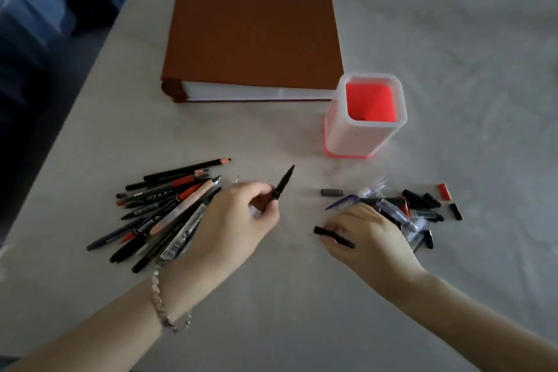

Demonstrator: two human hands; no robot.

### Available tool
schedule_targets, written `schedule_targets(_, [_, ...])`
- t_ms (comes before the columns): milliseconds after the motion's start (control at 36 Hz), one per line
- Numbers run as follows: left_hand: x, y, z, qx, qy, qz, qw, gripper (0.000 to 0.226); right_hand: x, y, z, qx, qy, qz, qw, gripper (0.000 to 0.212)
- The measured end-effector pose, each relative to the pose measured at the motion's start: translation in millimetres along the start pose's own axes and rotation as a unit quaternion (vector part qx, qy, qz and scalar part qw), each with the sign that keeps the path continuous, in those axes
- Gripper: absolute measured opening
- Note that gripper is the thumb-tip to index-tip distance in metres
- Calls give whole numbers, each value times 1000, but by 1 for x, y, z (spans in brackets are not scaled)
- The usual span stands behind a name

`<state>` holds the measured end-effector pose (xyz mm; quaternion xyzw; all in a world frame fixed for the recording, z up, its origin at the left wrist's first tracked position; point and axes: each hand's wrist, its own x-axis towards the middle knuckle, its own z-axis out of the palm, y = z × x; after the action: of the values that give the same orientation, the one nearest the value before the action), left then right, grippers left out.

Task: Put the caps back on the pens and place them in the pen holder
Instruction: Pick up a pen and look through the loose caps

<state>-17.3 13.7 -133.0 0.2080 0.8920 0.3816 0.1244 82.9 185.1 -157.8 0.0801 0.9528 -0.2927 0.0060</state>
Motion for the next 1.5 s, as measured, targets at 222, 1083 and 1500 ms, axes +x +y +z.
schedule_targets(222, [-1, 46, 1, -436, 27, -149, 887, 25, -9, -47, -29, 357, 44, 122, 925, 10])
schedule_targets(1083, [-39, 76, -34, -720, 67, -110, 681, 32, -47, -86, -63, 299, 181, 119, 929, 26])
schedule_targets(1500, [-37, 78, -25, -726, 88, -98, 675, 30, -42, -85, -55, 283, 195, 100, 934, 24])
